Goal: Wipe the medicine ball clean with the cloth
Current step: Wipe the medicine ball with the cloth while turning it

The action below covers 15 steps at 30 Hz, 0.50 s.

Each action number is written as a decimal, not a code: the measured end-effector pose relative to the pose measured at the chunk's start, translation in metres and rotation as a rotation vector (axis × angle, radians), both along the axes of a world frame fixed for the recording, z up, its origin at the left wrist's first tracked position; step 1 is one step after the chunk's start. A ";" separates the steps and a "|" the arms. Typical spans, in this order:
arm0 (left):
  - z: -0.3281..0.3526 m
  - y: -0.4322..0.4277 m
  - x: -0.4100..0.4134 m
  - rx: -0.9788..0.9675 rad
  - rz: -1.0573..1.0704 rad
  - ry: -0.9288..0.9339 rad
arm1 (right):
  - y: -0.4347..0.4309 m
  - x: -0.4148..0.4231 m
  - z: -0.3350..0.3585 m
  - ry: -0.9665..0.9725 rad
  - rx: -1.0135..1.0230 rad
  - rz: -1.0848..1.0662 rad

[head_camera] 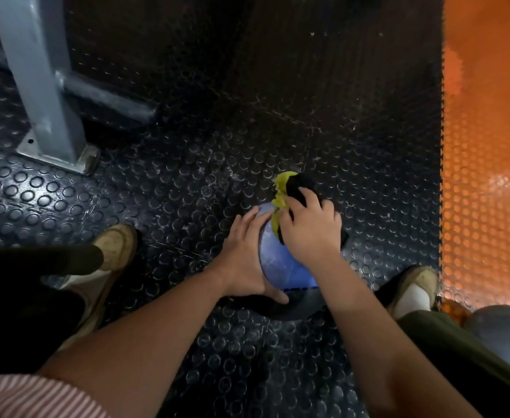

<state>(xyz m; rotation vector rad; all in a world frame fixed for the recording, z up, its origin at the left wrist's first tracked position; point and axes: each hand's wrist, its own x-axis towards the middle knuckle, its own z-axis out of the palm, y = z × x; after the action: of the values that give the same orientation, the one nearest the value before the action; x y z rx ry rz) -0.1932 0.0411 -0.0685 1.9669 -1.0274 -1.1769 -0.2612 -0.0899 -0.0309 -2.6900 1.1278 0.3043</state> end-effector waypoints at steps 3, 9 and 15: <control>-0.003 -0.004 -0.004 0.015 -0.044 -0.028 | 0.025 -0.027 -0.004 -0.140 -0.197 0.024; -0.016 -0.009 -0.025 -0.034 0.241 0.057 | 0.048 -0.059 -0.006 -0.125 -0.162 0.168; -0.012 -0.015 -0.043 -0.022 0.365 0.070 | 0.016 -0.056 0.007 -0.041 -0.055 0.191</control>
<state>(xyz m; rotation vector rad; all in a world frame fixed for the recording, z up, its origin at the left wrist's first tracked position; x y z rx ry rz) -0.2361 0.0256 -0.0800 1.9752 -0.6082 -1.0176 -0.3170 -0.0737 -0.0238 -2.8440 0.8821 0.2507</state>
